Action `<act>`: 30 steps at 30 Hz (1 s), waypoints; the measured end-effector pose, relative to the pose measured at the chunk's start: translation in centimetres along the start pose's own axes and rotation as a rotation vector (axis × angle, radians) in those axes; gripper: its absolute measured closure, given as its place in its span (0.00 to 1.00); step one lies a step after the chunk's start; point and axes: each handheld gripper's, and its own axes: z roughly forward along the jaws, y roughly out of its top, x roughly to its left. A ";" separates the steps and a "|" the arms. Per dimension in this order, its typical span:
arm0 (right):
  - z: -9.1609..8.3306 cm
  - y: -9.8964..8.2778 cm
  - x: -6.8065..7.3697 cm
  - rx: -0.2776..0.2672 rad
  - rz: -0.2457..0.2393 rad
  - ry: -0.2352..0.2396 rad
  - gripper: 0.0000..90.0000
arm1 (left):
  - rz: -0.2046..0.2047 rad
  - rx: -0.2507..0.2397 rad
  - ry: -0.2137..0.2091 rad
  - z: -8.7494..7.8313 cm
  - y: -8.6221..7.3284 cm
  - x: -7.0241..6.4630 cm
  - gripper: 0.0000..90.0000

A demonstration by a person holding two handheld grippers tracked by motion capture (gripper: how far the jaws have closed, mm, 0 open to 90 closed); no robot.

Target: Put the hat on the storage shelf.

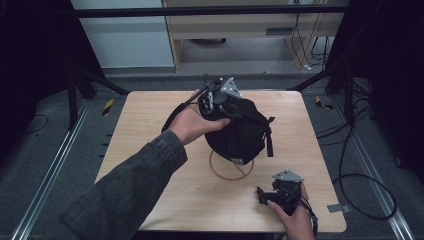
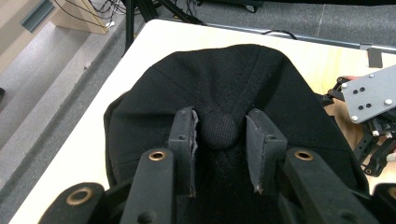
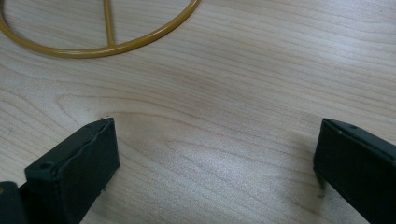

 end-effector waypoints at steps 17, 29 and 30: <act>0.0 0.0 0.0 0.000 -0.002 -0.001 0.00 | -0.009 -0.020 0.026 0.3 -0.9 0.0 0.59; 0.0 0.0 0.0 0.000 0.001 -0.001 0.00 | -0.018 -0.079 0.045 0.1 -1.2 -0.5 0.19; 0.0 0.0 0.0 0.001 0.001 -0.001 0.00 | -0.019 -0.080 0.044 0.1 -1.3 -0.5 0.16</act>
